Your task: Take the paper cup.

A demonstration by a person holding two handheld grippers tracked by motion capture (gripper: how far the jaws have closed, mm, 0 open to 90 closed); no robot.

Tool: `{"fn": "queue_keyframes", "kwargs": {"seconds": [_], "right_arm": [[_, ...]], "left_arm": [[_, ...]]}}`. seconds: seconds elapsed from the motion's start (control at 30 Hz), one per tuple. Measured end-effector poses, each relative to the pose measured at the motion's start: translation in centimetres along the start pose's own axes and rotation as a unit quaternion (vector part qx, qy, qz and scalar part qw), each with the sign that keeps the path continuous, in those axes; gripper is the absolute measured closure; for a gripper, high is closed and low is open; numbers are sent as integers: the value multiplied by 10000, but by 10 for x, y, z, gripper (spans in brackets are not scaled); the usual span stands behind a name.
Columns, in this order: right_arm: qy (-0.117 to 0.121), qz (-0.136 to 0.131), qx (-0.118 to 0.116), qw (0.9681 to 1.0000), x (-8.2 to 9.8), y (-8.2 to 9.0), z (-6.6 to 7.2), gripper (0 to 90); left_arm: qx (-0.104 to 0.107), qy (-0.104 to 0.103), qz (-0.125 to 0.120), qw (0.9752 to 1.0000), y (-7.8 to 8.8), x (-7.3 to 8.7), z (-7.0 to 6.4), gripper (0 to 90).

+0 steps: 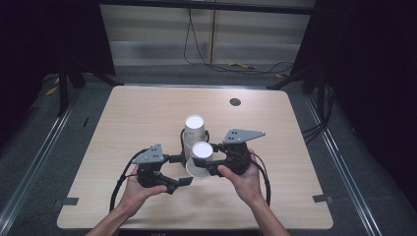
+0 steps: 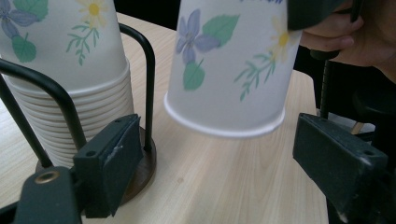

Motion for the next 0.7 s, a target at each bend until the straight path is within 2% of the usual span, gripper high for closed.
{"fn": "queue_keyframes", "kwargs": {"seconds": [0.07,0.2,0.37,0.47,0.63,0.7], "right_arm": [[16,85,-32,10000,0,-7,1,364],[28,123,-159,9998,-2,-16,6,364],[34,89,-283,9996,-2,-26,10,364],[52,172,-320,9993,0,-32,12,364],[58,157,-382,9991,2,-37,15,364],[53,168,-399,9990,4,-39,16,364]], "left_arm": [[-77,-26,-9,10000,1,1,1,161],[-24,75,-61,10000,0,2,2,162],[4,90,-35,10000,0,4,1,159],[-13,66,-17,10000,-1,6,1,164],[29,127,-52,9999,-1,8,1,155],[-15,134,-133,9998,1,6,2,159]]}}
Point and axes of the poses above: each handheld gripper's, and its own axes: y roughly backward along the jaws, x roughly out of its underside, z roughly to its left, the point moved 9 cm from there along -y, roughly forward along the jaws, and after that the axes turned 14 degrees about -x, right-handed, at the moved point
